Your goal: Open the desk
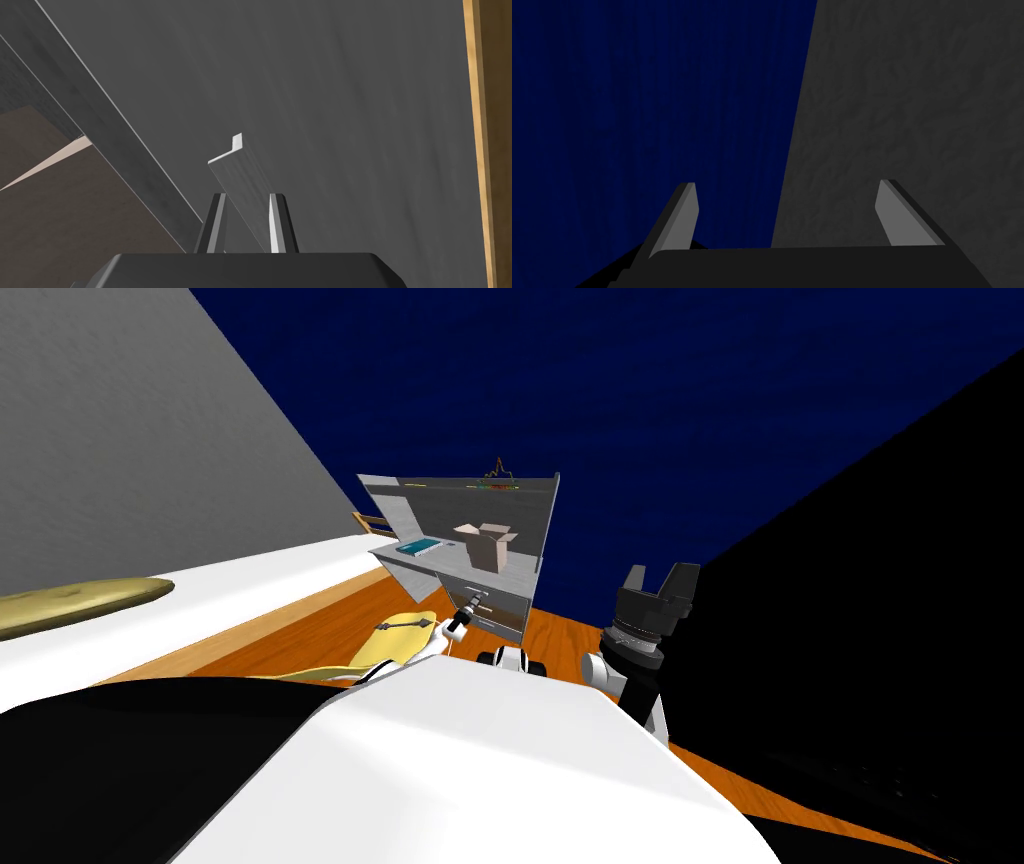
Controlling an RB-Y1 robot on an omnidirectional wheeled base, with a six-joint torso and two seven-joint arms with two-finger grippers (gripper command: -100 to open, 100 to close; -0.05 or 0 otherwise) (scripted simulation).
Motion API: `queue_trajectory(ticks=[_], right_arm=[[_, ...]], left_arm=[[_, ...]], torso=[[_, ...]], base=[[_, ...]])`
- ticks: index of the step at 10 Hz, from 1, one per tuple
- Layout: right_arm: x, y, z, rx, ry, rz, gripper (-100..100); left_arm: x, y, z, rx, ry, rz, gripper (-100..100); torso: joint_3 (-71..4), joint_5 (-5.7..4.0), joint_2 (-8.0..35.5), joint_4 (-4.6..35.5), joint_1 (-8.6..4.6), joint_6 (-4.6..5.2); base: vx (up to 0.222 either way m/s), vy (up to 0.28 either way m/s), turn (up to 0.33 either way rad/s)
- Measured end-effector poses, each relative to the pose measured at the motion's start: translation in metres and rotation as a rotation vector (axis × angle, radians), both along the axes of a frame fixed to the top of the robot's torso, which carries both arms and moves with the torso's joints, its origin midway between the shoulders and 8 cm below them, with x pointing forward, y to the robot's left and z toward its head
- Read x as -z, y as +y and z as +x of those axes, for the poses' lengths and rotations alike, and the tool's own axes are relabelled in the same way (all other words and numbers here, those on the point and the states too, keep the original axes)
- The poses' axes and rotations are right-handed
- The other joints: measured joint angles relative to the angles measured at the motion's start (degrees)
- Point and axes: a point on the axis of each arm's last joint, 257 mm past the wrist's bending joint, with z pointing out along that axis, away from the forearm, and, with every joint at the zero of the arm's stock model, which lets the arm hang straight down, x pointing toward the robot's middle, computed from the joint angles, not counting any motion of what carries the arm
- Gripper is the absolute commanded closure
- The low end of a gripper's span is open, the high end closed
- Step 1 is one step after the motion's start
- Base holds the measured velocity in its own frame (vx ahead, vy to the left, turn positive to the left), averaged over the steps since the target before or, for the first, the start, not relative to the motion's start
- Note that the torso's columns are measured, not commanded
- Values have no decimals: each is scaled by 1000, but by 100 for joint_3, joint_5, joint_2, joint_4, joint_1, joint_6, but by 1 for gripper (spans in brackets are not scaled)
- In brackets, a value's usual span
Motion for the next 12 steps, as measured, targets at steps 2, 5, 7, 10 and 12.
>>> queue_trajectory(ticks=[2, 5, 7, 10, 12], right_arm=[[0, 0, 0, 0, 0, 0, 0], [0, 0, 0, 0, 0, 0, 0], [0, 0, 0, 0, 0, 0, 0], [0, 0, 0, 0, 0, 0, 0], [0, 0, 0, 0, 0, 0, 0]], left_arm=[[0, -32, -9, 58, 0, -5, 100], [0, -66, -16, 114, 1, -12, 100], [-3, -89, -26, 144, 2, -15, 100], [-11, -130, -48, 208, 0, -32, 100], [-19, -133, -45, 215, -15, -39, 100]], torso=[[-2, 2, -4, -5, 2, 6], [0, 2, -2, -11, -2, 9], [4, -4, 4, -4, -28, 17], [16, -14, 28, 20, -48, 34], [57, -11, 96, 34, -26, 28]], base=[[74, -4, 135], [65, 6, 212], [89, -1, 310], [83, -12, 222], [-122, 69, -10]])
